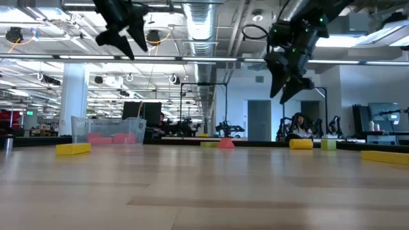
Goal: Sort & place blocks by color
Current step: Put the yellow block into the white bin
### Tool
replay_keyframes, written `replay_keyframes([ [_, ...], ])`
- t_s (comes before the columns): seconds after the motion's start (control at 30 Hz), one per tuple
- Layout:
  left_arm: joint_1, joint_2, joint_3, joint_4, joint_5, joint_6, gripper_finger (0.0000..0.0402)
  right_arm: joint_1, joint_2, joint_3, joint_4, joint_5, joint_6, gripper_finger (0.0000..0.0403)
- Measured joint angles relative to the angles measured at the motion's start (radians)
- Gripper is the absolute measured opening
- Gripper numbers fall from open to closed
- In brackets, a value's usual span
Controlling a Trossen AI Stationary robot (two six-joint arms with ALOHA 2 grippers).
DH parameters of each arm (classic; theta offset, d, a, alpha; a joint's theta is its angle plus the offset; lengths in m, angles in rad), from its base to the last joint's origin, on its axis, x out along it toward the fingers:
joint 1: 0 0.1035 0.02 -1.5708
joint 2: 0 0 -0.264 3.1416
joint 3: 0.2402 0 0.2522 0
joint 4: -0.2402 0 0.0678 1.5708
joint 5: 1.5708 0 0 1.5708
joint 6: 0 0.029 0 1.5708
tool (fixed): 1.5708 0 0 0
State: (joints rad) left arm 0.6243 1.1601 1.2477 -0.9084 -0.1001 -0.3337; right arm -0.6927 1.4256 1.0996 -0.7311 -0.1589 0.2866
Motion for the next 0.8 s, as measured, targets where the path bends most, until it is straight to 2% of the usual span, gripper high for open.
replay_keyframes([
  [0.13, -0.011, -0.096, -0.081, 0.133, 0.122, -0.046, 0.0275, -0.125, 0.003, 0.0, -0.029, 0.008, 0.046, 0.0244],
  [0.23, -0.035, -0.141, -0.152, 0.245, 0.179, -0.071, 0.0275, -0.205, 0.003, 0.0, -0.057, 0.064, 0.087, 0.0244],
  [0.3, -0.054, -0.159, -0.19, 0.308, 0.187, -0.093, 0.0275, -0.251, 0.003, 0.0, -0.067, 0.11, 0.091, 0.0244],
  [0.53, -0.088, -0.147, -0.241, 0.35, 0.192, -0.124, 0.0275, -0.351, 0.072, 0.001, -0.127, 0.127, 0.054, 0.0244],
  [0.8, -0.108, -0.144, -0.255, 0.343, 0.201, -0.133, 0.0275, -0.382, 0.201, 0.0, -0.219, 0.148, -0.005, 0.0244],
])
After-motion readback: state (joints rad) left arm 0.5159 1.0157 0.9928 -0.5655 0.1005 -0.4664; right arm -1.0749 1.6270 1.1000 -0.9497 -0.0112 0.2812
